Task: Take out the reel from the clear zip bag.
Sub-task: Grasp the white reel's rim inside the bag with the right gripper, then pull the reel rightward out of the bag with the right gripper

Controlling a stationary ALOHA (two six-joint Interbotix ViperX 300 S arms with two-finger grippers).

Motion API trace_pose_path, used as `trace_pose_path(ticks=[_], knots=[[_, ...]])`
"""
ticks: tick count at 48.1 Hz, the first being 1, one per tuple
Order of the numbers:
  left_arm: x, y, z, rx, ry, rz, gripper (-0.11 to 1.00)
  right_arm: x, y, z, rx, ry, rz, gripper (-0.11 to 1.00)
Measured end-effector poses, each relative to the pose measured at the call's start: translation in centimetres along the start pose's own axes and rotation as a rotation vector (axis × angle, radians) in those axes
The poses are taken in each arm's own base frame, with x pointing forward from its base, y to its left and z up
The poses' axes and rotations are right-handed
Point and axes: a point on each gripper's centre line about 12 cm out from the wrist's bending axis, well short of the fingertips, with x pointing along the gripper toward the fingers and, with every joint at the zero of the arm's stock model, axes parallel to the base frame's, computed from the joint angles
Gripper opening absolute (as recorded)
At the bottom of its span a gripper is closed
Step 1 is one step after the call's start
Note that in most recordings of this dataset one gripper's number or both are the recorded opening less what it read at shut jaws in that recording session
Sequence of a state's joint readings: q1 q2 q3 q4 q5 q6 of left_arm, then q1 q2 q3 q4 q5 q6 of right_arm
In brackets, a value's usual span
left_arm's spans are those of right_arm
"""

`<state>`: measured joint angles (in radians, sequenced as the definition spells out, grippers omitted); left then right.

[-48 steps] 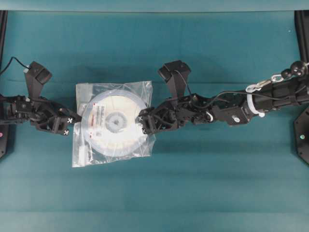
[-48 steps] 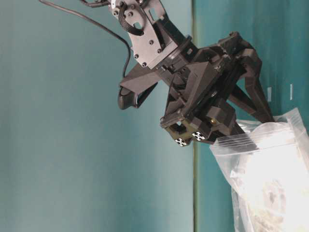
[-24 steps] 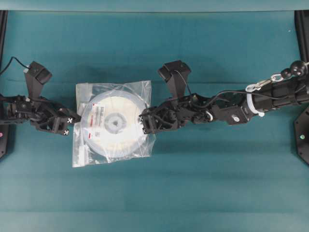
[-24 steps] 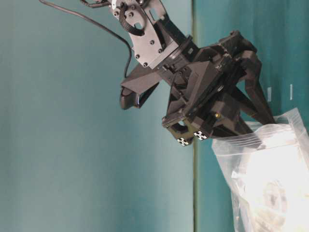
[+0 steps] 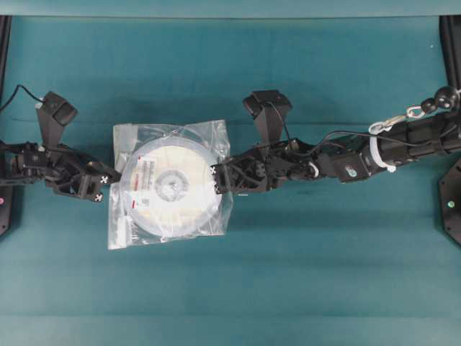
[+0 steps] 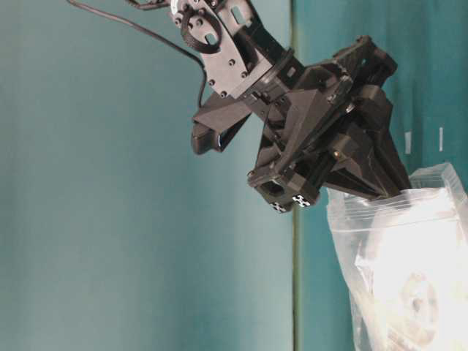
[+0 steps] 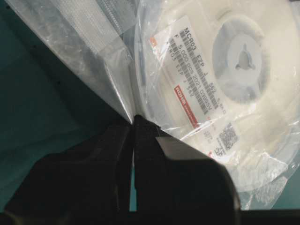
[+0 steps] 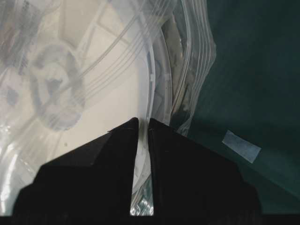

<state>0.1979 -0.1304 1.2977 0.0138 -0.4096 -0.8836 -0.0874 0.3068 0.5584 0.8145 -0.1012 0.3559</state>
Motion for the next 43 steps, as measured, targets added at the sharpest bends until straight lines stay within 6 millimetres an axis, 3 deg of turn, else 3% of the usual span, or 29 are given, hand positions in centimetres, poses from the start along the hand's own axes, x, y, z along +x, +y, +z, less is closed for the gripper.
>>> trace_pose_path(ticks=[15,43], knots=[[0.0,0.0,0.0,0.000,-0.001,-0.001,-0.04,-0.4,-0.3,-0.1,0.001,0.002,-0.005,0.12],[0.0,0.0,0.0,0.000,-0.001,-0.001,-0.04,-3.7,-3.2,-1.0,0.001,0.018,-0.046,0.12]])
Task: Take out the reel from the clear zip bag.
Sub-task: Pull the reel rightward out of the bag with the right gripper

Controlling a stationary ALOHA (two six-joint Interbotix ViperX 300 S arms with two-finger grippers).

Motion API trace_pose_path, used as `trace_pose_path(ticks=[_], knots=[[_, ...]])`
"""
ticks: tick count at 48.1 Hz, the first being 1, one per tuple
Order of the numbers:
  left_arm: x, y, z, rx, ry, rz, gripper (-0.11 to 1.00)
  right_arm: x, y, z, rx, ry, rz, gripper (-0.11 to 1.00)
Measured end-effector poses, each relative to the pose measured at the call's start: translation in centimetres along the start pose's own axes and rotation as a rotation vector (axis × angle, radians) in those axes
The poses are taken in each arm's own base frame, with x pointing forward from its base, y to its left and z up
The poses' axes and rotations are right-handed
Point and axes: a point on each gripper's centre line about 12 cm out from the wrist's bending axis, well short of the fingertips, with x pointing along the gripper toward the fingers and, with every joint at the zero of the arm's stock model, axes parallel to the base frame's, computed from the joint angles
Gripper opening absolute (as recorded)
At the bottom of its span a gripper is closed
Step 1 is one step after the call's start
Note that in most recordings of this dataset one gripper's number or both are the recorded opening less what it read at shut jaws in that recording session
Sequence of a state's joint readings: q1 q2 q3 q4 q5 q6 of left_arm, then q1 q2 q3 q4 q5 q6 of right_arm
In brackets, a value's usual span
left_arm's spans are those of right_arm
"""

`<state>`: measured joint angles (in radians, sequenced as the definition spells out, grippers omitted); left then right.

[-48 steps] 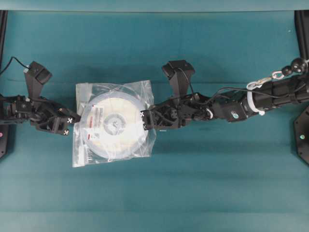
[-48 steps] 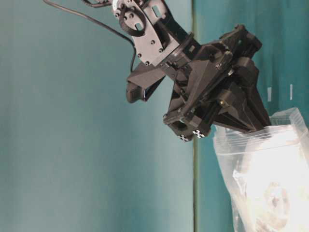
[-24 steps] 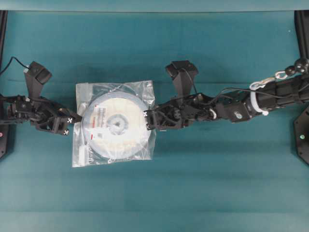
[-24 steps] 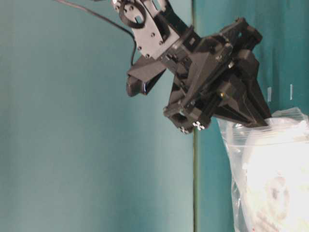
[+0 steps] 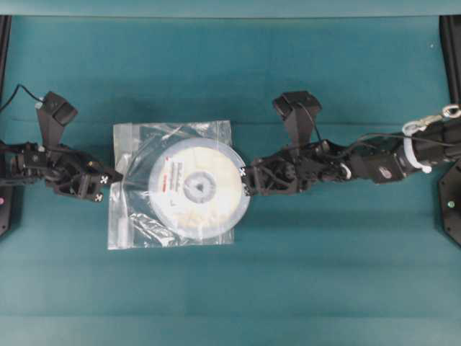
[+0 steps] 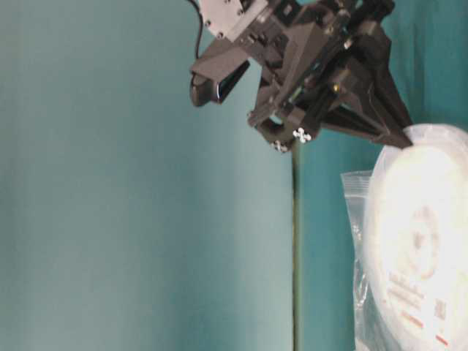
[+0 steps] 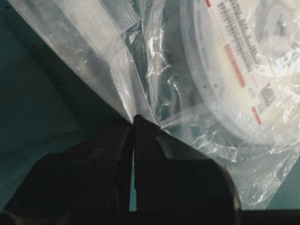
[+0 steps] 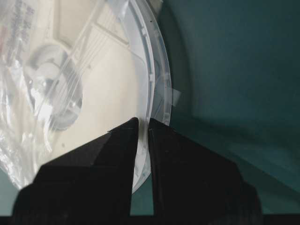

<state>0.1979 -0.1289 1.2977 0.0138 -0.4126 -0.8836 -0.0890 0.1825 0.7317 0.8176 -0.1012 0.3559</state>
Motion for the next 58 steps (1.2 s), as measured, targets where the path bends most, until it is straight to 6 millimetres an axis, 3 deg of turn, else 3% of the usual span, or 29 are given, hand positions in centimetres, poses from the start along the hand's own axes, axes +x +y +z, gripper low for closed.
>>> trace_pose_path(ticks=[58], knots=[[0.1,-0.1,0.1,0.004,0.000,0.000,-0.04,-5.0,-5.0,-1.6,0.039,0.015,-0.051,0.12]])
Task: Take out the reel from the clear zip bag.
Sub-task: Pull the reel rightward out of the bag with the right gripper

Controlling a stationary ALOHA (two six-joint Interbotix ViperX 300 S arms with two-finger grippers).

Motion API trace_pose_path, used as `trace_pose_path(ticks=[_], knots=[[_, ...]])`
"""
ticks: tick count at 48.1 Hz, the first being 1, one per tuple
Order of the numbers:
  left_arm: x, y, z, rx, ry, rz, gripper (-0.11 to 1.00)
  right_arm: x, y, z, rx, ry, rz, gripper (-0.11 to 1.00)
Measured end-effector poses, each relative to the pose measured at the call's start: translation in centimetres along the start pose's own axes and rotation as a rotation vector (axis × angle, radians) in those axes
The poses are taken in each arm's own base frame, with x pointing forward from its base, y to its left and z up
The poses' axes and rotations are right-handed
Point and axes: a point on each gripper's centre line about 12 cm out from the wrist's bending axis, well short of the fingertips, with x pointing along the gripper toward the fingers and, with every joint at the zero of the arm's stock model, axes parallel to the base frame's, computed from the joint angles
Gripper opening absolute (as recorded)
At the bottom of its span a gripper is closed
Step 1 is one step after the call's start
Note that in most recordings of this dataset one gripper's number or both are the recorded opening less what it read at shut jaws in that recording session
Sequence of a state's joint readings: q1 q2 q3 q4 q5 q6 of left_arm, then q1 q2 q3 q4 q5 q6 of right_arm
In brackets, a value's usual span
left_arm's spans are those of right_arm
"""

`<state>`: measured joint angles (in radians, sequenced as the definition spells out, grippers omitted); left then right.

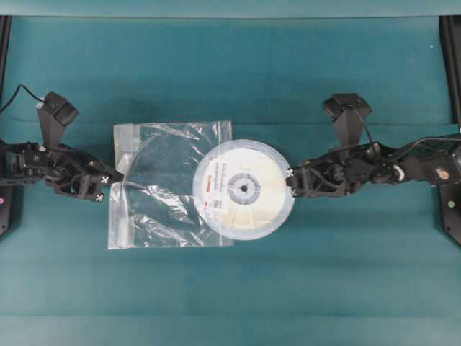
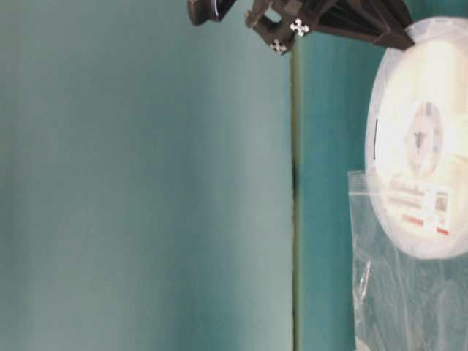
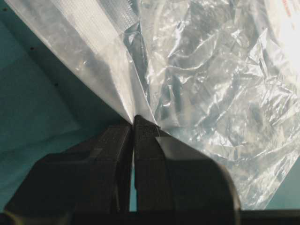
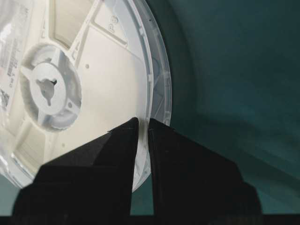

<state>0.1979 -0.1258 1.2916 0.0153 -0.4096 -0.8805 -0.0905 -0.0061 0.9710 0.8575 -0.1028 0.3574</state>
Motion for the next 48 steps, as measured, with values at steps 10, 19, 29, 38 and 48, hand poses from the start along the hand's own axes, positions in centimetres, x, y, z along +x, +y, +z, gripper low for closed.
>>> trace_pose_path(ticks=[10,19,29,38,48], knots=[[0.0,0.0,0.0,0.000,0.000,0.000,-0.04,-0.9,-0.9,-0.2,0.002,0.000,-0.003,0.12],[0.0,0.0,0.0,0.000,0.000,0.000,-0.04,-1.6,-1.5,-0.4,0.007,0.000,-0.003,0.12],[0.1,-0.1,0.1,0.000,-0.001,-0.001,-0.04,-2.4,-2.5,-0.6,0.013,0.003,-0.009,0.12],[0.1,-0.1,0.1,0.003,-0.001,-0.002,-0.04,-3.2,-3.2,-0.6,0.025,0.000,-0.009,0.12],[0.1,-0.1,0.1,0.001,-0.001,-0.002,-0.04,-3.9,-4.1,-0.6,0.038,0.002,-0.011,0.11]])
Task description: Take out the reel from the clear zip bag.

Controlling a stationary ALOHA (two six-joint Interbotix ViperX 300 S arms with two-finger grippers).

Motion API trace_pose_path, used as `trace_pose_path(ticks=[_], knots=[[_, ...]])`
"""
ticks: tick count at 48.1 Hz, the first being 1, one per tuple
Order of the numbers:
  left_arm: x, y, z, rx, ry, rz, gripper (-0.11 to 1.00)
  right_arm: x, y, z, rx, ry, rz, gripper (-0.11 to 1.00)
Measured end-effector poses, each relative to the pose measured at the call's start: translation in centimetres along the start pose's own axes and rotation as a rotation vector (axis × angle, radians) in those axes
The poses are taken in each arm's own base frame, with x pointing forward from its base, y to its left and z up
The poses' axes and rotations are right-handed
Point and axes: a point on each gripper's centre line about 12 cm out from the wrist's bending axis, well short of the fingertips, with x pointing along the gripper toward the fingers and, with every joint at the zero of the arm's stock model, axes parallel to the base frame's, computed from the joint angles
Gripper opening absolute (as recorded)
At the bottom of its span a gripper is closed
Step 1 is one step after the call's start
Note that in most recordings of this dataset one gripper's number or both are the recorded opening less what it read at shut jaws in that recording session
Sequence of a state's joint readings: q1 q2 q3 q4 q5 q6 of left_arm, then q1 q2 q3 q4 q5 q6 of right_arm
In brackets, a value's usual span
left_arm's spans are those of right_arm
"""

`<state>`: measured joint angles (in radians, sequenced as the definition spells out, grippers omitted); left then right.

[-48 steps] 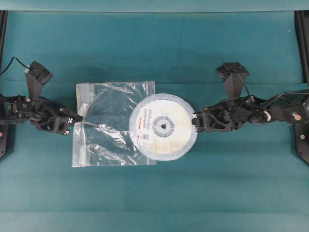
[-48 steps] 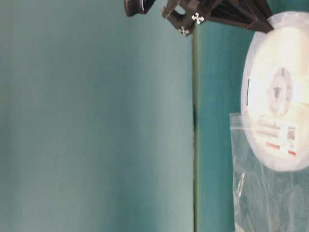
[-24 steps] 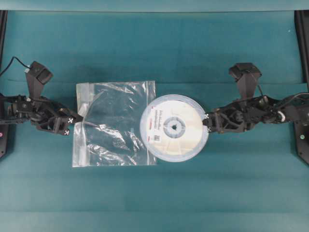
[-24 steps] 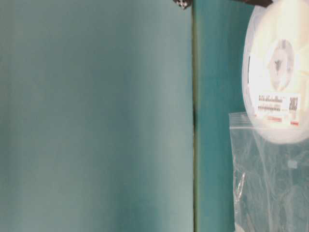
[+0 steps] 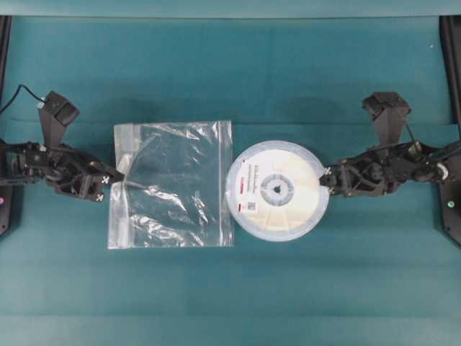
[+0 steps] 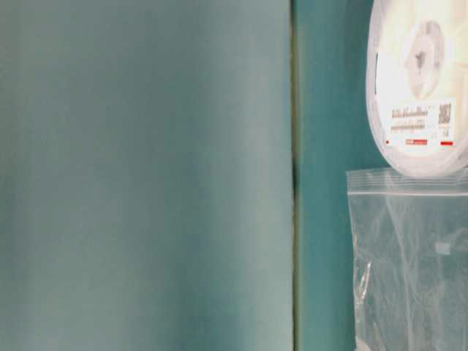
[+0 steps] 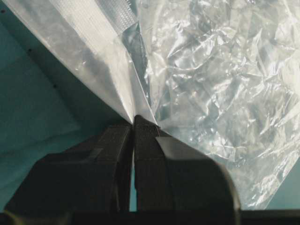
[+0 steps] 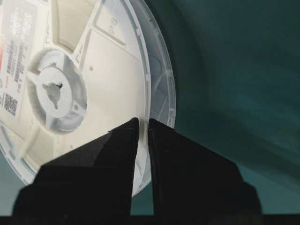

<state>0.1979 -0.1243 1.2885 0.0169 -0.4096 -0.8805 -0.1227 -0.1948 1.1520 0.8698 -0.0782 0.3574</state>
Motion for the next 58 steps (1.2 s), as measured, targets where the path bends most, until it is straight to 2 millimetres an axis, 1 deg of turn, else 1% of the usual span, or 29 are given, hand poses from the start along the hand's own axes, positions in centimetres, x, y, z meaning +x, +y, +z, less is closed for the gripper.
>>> trace_pose_path(ticks=[4,7,26,58], knots=[[0.0,0.0,0.0,0.002,0.001,0.001,-0.04,-0.3,-0.3,0.0,0.004,0.004,-0.001,0.05],[0.0,0.0,0.0,0.000,0.000,0.000,-0.04,-0.5,-0.5,-0.1,0.006,0.007,-0.001,0.04],[0.0,0.0,0.0,0.000,0.001,0.001,-0.04,-1.6,-1.7,-0.1,0.028,0.006,0.001,0.04],[0.0,0.1,0.0,0.000,0.001,0.003,-0.04,-1.7,-1.8,-0.1,0.030,0.014,0.001,0.04]])
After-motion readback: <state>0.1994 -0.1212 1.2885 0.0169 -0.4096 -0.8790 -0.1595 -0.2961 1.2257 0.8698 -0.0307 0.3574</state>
